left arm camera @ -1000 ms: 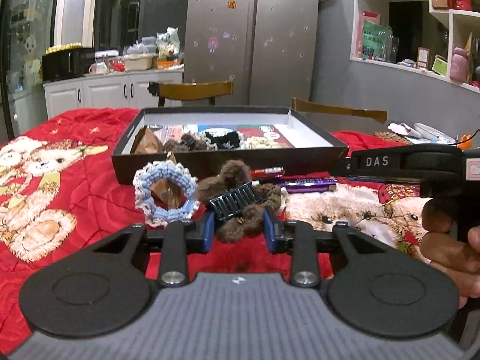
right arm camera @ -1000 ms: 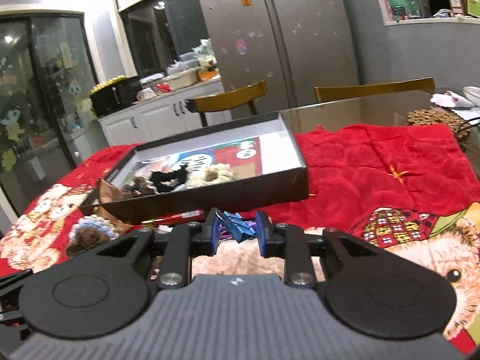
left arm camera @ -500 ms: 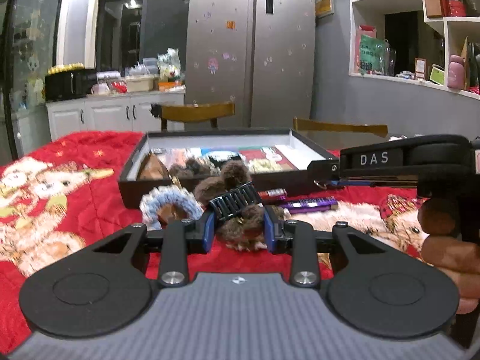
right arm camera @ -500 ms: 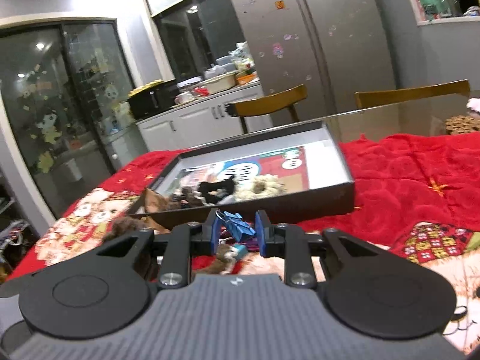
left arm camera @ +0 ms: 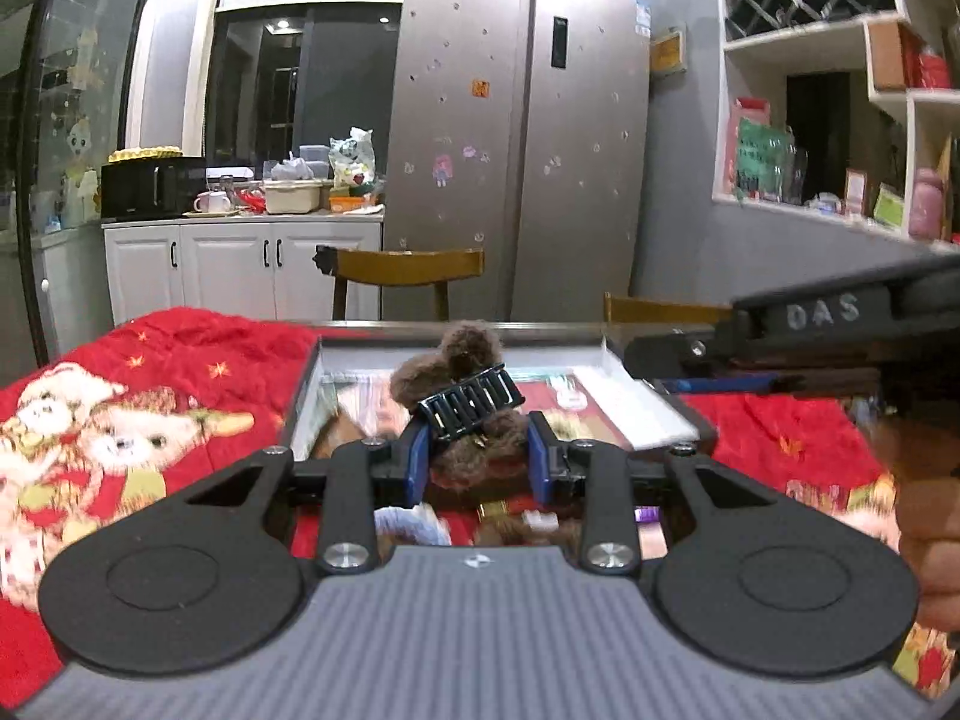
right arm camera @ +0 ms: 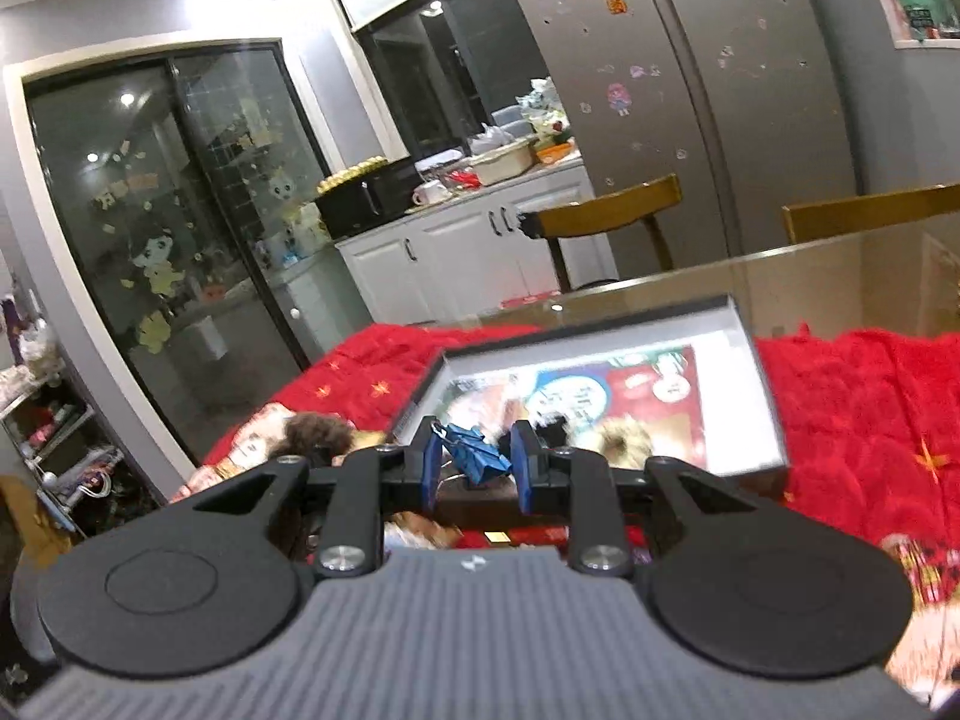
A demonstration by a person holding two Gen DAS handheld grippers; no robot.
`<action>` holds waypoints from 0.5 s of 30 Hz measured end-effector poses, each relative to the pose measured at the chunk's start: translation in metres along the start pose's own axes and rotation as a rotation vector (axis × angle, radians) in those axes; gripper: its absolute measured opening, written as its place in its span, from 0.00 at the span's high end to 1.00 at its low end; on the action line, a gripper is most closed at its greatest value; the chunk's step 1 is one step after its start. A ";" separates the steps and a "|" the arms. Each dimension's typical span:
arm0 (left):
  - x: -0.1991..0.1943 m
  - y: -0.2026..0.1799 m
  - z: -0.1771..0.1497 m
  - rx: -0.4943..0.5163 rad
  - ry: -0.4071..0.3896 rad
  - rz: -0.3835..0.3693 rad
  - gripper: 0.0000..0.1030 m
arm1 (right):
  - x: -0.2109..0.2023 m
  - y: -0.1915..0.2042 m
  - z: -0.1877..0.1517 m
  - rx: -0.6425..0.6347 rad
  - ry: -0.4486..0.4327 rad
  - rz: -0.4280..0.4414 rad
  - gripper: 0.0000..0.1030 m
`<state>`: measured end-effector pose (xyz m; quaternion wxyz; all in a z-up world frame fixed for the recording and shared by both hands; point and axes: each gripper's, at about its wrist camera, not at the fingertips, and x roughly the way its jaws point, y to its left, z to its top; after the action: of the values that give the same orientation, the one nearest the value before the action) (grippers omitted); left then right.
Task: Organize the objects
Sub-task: 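Lift and carry brown fuzzy clip with left gripper while right gripper carries blue clip over box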
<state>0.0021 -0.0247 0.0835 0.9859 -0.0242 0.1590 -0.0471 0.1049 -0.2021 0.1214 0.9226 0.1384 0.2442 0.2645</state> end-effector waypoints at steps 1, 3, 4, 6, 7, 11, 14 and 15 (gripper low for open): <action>0.003 0.003 0.008 0.000 0.006 -0.011 0.63 | 0.002 0.002 0.006 0.001 -0.001 0.008 0.73; 0.008 0.013 0.024 -0.013 0.018 -0.037 0.63 | 0.007 0.009 0.020 -0.007 -0.009 0.026 0.73; 0.012 0.018 0.031 -0.020 0.022 -0.048 0.63 | 0.010 0.012 0.025 -0.012 -0.014 0.030 0.73; 0.019 0.028 0.045 -0.039 0.027 -0.057 0.63 | 0.019 0.017 0.038 -0.017 -0.028 0.030 0.73; 0.022 0.032 0.052 -0.045 0.026 -0.057 0.63 | 0.024 0.018 0.045 -0.010 -0.035 0.027 0.73; 0.041 0.052 0.079 -0.058 0.015 -0.053 0.63 | 0.053 0.018 0.066 0.031 -0.024 -0.020 0.73; 0.061 0.064 0.098 -0.050 0.050 -0.061 0.63 | 0.081 0.012 0.076 0.068 0.025 -0.043 0.73; 0.069 0.068 0.102 -0.057 0.064 -0.058 0.63 | 0.090 0.009 0.077 0.084 0.038 -0.044 0.73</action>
<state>0.1052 0.0398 0.1550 0.9774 -0.0555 0.1910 -0.0717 0.2079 -0.1549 0.1558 0.9168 0.1665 0.2755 0.2364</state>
